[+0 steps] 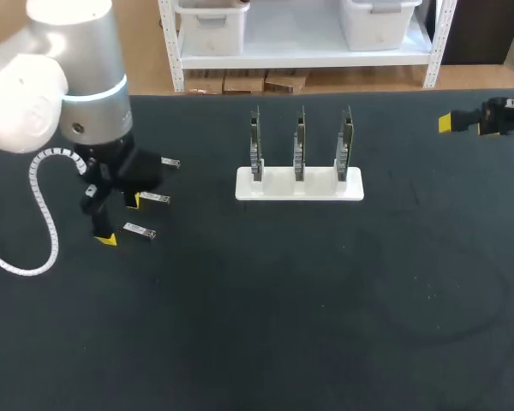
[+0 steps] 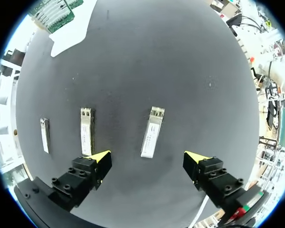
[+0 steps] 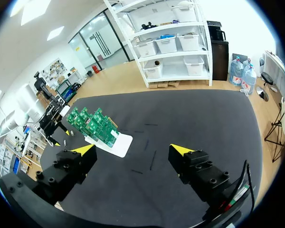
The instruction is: Pick up the optical module with the left hand, and insert it into the network port with the right hand.
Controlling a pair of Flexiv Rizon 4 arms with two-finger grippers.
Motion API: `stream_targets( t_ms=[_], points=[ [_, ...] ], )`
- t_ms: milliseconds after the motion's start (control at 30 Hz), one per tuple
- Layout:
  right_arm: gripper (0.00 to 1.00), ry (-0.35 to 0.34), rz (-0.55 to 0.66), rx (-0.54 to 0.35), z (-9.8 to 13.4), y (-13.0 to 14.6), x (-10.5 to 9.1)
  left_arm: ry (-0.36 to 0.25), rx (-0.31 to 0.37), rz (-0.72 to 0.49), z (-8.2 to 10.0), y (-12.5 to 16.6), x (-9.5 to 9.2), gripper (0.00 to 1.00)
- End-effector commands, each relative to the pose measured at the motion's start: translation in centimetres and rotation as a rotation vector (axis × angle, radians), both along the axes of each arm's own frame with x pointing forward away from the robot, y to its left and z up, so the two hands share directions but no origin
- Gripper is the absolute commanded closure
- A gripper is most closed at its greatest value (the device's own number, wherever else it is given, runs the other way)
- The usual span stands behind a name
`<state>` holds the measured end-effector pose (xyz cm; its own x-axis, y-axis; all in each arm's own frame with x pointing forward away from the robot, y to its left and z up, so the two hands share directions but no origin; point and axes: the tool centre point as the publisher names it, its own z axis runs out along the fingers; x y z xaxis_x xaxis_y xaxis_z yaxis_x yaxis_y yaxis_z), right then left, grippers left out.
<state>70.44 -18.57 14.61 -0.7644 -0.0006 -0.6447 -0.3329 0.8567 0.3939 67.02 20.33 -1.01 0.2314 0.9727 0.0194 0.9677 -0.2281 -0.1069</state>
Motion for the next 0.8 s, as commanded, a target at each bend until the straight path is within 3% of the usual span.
stream_targets(
  t_ms=[33,267,800],
  points=[
    [0.00,0.001,-0.002,-0.002,0.1,0.0,-0.1,0.001,0.009,0.003,-0.1,-0.5,0.0,0.00],
    [0.00,0.001,-0.002,-0.002,0.1,0.0,-0.1,0.023,0.004,0.004,0.0,-1.1,-0.3,0.00],
    [0.00,0.001,-0.002,-0.002,0.1,0.0,-0.1,0.030,0.014,0.027,-1.0,-0.7,1.3,0.00]
  ],
)
